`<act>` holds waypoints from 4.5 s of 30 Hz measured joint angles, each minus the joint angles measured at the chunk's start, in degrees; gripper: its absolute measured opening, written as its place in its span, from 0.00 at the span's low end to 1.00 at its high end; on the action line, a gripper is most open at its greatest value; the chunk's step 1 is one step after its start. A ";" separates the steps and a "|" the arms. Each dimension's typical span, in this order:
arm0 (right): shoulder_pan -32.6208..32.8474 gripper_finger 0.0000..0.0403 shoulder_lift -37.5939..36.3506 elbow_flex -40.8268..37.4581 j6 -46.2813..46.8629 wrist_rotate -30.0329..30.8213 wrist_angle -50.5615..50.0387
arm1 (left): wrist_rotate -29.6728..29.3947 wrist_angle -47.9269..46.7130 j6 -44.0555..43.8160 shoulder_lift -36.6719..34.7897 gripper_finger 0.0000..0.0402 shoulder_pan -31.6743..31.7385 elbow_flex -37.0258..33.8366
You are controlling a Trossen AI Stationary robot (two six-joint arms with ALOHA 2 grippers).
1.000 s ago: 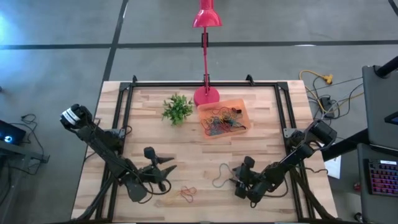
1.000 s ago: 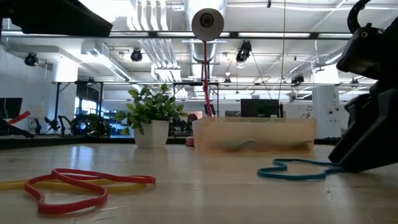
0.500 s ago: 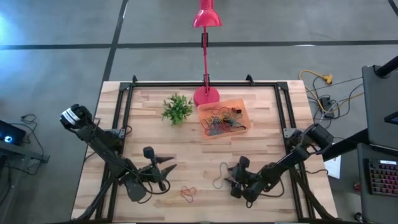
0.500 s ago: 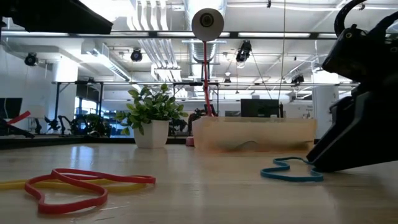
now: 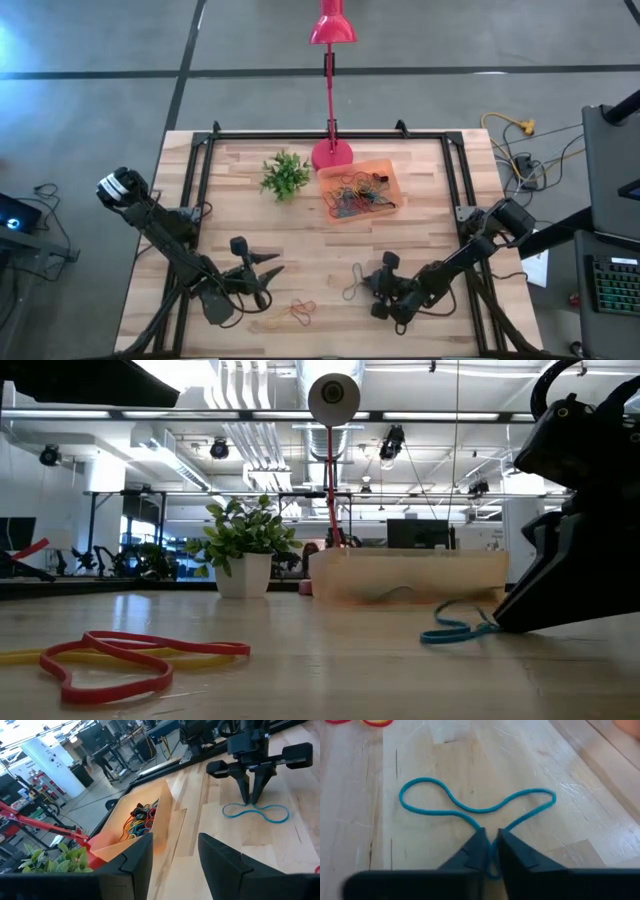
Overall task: Pick and place rubber bands into bin
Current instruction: Put the blue rubberband into the orange container, then put the red rubberband into the orange container
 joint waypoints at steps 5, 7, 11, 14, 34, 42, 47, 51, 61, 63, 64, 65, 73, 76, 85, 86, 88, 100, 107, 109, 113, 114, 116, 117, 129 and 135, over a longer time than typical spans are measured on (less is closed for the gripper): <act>0.02 0.03 -0.14 0.00 -1.60 0.80 0.11 | 0.04 0.27 0.00 -0.02 0.35 -0.04 -0.05; 0.02 0.02 -0.50 -0.03 -2.87 1.57 0.29 | 0.29 0.64 -0.02 0.00 0.35 -0.04 -0.12; 0.02 0.02 -2.95 -0.08 -6.86 3.04 -0.60 | 0.69 0.71 -0.07 0.03 0.35 -0.04 -0.16; 0.01 0.02 -4.12 0.43 -10.75 5.31 -2.35 | 0.90 0.71 -0.37 0.04 0.35 -0.07 -0.21; -0.33 0.02 -4.95 13.09 -16.39 17.09 -24.02 | 2.86 1.34 -4.98 0.11 0.35 -0.11 -1.21; -0.52 0.02 -5.07 19.70 -16.37 20.73 -35.95 | 2.89 2.17 -5.91 0.11 0.35 -0.15 -1.21; -0.63 0.02 -5.09 25.16 -16.37 24.40 -44.81 | 2.88 2.24 -5.92 0.11 0.35 -0.15 -1.21; -1.34 0.02 -5.18 29.69 -16.35 26.01 -52.34 | 2.89 2.25 -5.95 0.11 0.35 -0.15 -1.21; -6.12 0.02 -7.35 35.03 -16.18 27.23 -65.43 | 2.97 2.26 -5.95 0.11 0.35 -0.13 -1.21; -7.67 0.02 -8.90 33.83 -16.18 27.21 -65.44 | 3.11 2.45 -5.95 0.11 0.35 -0.13 -1.23; -8.47 0.02 -9.74 33.02 -16.18 27.21 -65.48 | 3.27 2.47 -5.97 0.11 0.35 -0.13 -1.23; -9.36 0.02 -10.62 32.20 -16.00 27.19 -65.48 | 3.59 2.50 -5.96 0.11 0.35 -0.13 -1.23; -16.84 0.02 -20.78 23.41 -11.37 26.34 -64.94 | 4.39 2.70 -6.03 0.11 0.35 -0.09 -1.58; -19.53 0.02 -25.45 19.68 -9.03 25.22 -64.39 | 4.43 4.05 -5.95 0.11 0.35 -0.09 -2.30; -27.27 0.02 -37.44 7.10 -16.24 21.95 -47.89 | 4.35 5.18 -5.62 0.11 0.35 -0.07 -2.72; -28.42 0.02 -38.33 5.78 -18.04 20.81 -44.90 | 4.35 5.19 -5.58 0.11 0.35 -0.07 -2.73; -30.78 0.02 -39.74 3.27 -21.31 18.31 -38.95 | 4.35 5.17 -5.49 0.11 0.35 -0.07 -2.72; -43.25 0.02 -37.66 -0.33 -21.91 4.61 -30.25 | 4.31 5.34 -5.75 0.13 0.35 -0.07 -3.00; -45.30 0.05 -35.78 -0.34 -21.37 -2.00 -29.22 | 4.26 5.23 -5.68 0.13 0.35 -0.07 -3.00; -45.31 0.10 -35.25 -0.35 -22.10 -4.27 -28.99 | 4.24 5.23 -5.68 0.13 0.35 -0.07 -3.00; -45.31 0.22 -34.93 -0.35 -22.00 -4.79 -28.62 | 4.21 5.33 -5.77 0.11 0.35 -0.07 -3.03; -45.31 0.25 -34.95 -0.35 -21.57 -4.78 -28.50 | 4.22 5.38 -5.77 0.11 0.35 -0.07 -3.04; -45.30 0.32 -35.12 -0.34 -20.92 -4.79 -28.57 | 4.20 5.38 -5.77 0.11 0.35 -0.07 -3.03; -45.25 0.34 -35.29 -0.34 -20.86 -4.82 -28.56 | 4.22 5.38 -5.79 0.11 0.35 -0.04 -3.03; -40.38 0.51 -35.78 -0.13 -24.33 -13.84 -25.12 | 5.96 5.36 -5.96 0.11 0.35 0.57 -2.95; -30.12 0.51 -35.82 -0.11 -27.53 -15.54 -20.31 | 8.92 5.37 -9.09 0.11 0.35 0.63 -2.98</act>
